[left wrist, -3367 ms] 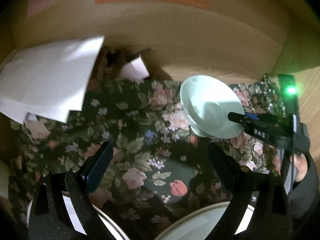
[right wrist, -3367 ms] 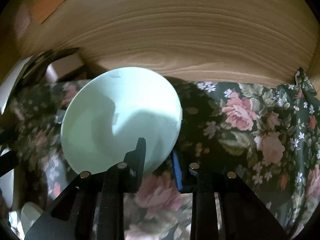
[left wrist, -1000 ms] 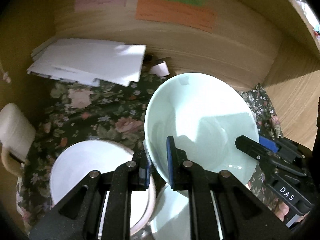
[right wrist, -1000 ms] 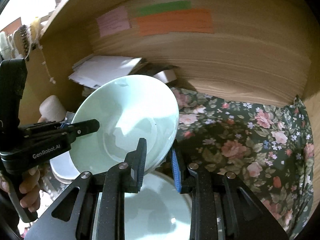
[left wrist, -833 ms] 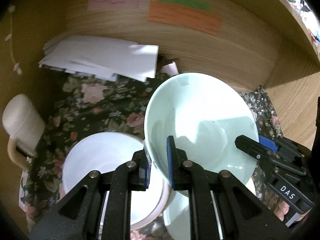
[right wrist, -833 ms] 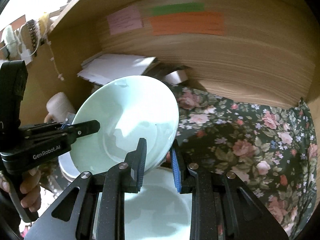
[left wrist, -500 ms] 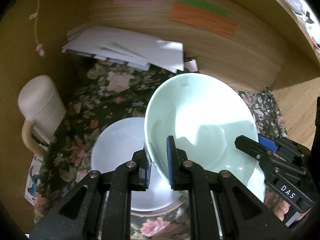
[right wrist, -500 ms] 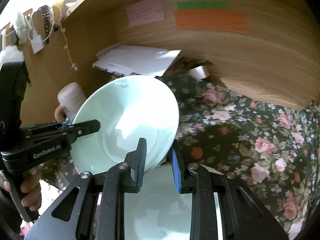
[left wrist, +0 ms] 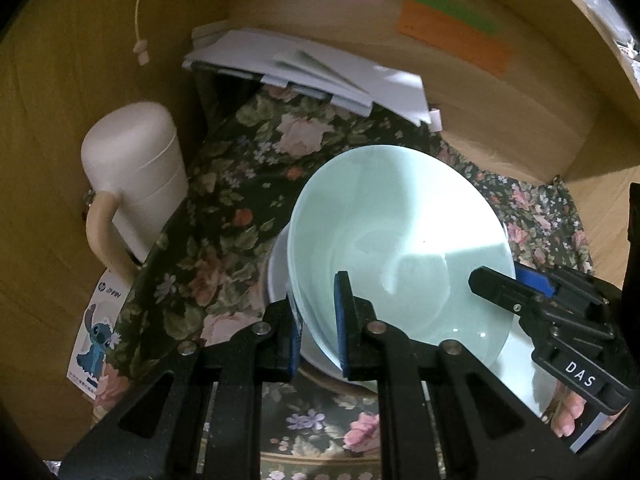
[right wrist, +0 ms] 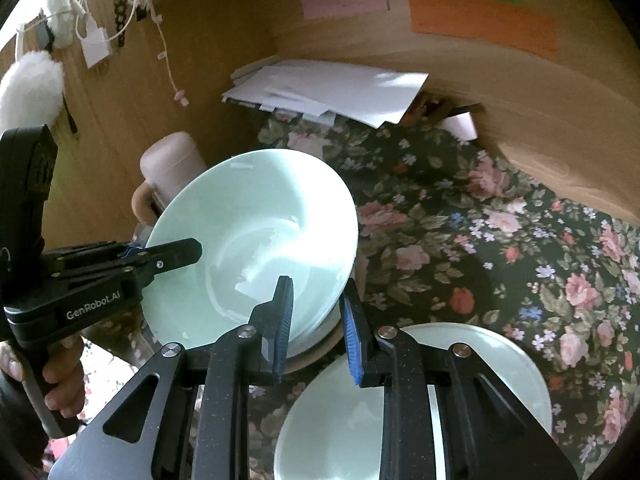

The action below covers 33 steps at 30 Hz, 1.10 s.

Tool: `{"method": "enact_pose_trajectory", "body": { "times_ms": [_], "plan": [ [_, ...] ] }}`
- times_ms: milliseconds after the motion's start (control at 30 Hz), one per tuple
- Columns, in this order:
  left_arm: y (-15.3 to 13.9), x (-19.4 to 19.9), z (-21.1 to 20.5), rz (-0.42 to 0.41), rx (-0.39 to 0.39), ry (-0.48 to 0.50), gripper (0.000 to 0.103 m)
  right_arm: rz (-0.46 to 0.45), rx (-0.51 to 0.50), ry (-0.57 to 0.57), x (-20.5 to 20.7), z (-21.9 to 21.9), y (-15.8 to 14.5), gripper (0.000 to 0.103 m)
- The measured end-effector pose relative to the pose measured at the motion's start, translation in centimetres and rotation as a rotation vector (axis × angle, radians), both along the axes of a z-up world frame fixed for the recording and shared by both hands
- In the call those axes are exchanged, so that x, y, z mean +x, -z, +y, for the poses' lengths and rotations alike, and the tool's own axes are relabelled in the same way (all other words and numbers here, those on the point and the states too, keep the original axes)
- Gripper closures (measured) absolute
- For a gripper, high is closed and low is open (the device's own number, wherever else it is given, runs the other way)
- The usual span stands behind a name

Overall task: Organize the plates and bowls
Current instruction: 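Lower the mint green bowl into the white bowl with both tools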

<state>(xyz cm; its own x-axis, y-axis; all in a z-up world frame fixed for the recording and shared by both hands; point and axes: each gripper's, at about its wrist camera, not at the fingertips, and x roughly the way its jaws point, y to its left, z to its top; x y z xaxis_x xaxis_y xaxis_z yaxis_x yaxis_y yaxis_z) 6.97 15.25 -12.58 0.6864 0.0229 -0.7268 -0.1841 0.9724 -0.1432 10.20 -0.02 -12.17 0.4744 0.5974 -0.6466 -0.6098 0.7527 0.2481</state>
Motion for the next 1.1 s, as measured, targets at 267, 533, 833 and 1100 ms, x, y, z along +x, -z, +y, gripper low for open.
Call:
{"method": "enact_pose_trajectory", "body": {
  "times_ms": [267,533,833,1100],
  "plan": [
    [0.9,0.5,0.5,0.019,0.007,0.003,0.089,0.033,-0.013,-0.013,0.5,0.8,1.0,0.081],
    [2.1,1.6,0.2,0.060,0.019,0.029,0.088,0.060,-0.025,-0.020,1.0,0.5,1.7,0.081],
    [2.1,2.3,-0.8,0.039,0.135,0.033,0.088,0.047,-0.016,-0.026,0.7,0.0,1.4,0.078],
    [2.0,2.8,-2.2,0.024,0.205,0.052,0.067,0.045,-0.010,-0.028,0.6,-0.3,1.5,0.078]
  ]
}}
